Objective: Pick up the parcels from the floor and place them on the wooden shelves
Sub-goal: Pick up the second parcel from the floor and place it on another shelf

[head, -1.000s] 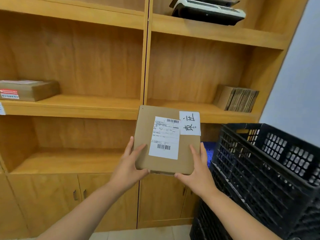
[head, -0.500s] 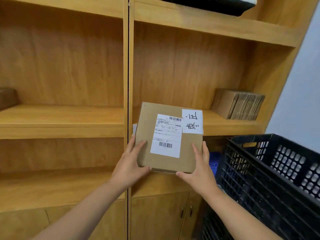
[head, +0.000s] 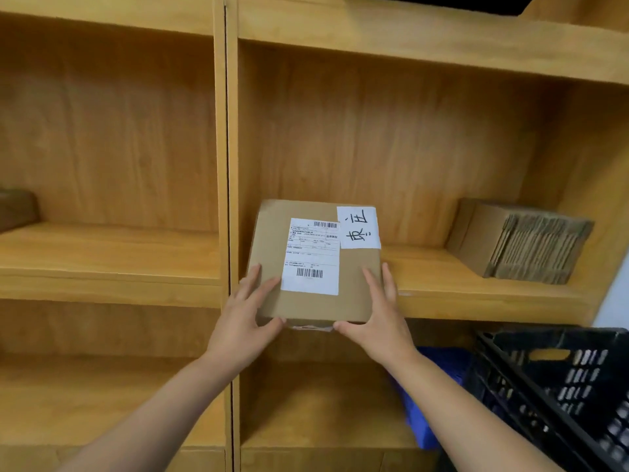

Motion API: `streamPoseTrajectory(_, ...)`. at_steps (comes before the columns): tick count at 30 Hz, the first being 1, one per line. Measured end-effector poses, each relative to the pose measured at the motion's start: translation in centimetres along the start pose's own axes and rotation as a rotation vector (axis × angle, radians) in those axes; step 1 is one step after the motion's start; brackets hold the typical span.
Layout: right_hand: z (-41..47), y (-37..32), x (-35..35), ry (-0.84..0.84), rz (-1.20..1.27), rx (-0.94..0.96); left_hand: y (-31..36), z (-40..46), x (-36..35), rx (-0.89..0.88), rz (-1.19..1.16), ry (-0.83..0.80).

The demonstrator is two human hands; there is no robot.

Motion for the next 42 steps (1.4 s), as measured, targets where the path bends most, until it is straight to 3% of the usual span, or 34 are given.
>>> streamPoseTrajectory(6,4.1,0.5,0.5,0.016,0.039,0.075,1.0,3.2,1.1,0.053,0.256,0.042)
streamPoseTrajectory(10,6.4,0.3,1.1,0.017,-0.136,0.060,1.5,5.0,1.7,-0.055,0.629,0.172)
streamPoseTrajectory(12,7.5,0.1,1.4,0.005,-0.193,0.049,2.0,5.9,1.7,-0.105,0.709,0.214)
streamPoseTrajectory(23,10.6,0.6,0.7,0.117,-0.420,0.160,1.5,10.2,1.2,-0.098,0.805,0.239)
streamPoseTrajectory(33,13.4,0.9,-0.2,0.086,-0.380,0.128,-0.4,12.9,1.0,-0.049,0.903,0.045)
streamPoseTrajectory(42,13.8,0.6,-0.6,0.043,-0.376,0.047,-0.8,13.3,0.8,-0.048,0.936,0.034)
Point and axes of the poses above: each hand's wrist, its own z-axis towards the middle knuckle, its own x-axis out of the back of the hand, y = z × x, the point moved 4 cm from there along z, towards the middle knuckle, and after that the axes turned 11 degrees about -y, right-handed, at the moved point
